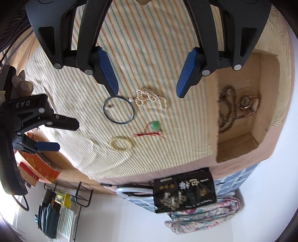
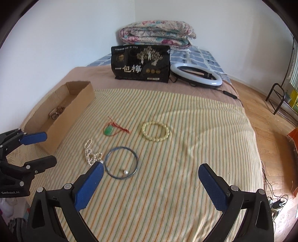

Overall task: Organize jewelry
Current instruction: 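Move the left tool to the pearl necklace while the right tool approaches the blue bangle, then grasp the pearl necklace with the left tool while the right tool grasps the blue bangle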

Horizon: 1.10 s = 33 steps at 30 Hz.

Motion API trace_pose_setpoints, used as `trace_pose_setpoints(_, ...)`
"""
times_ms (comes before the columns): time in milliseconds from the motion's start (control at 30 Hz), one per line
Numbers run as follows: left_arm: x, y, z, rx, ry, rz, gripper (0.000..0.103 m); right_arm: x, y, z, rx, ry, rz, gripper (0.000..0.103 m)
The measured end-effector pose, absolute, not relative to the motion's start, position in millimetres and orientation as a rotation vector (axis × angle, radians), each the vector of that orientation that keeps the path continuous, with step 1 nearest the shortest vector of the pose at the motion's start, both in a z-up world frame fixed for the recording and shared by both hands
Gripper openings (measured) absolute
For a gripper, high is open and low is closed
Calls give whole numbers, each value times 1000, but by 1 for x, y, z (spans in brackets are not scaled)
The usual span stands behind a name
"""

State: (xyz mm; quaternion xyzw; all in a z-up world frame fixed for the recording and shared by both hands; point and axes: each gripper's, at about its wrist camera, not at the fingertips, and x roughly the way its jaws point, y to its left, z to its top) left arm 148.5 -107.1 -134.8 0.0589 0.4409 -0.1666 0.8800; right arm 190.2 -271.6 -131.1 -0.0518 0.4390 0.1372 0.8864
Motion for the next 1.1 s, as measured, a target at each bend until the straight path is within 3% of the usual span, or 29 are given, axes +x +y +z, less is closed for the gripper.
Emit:
trace_pose_setpoints(567, 182, -125, -198, 186, 1032, -338, 60, 202, -259, -182, -183, 988, 386, 103)
trace_pose_setpoints(700, 188, -123, -207, 184, 1048, -317, 54, 205, -249, -190, -205, 995, 411, 102)
trace_pose_setpoints(1100, 200, -121, -214, 174, 1033, -307, 51, 215, -225, -207, -238, 1004, 456, 101)
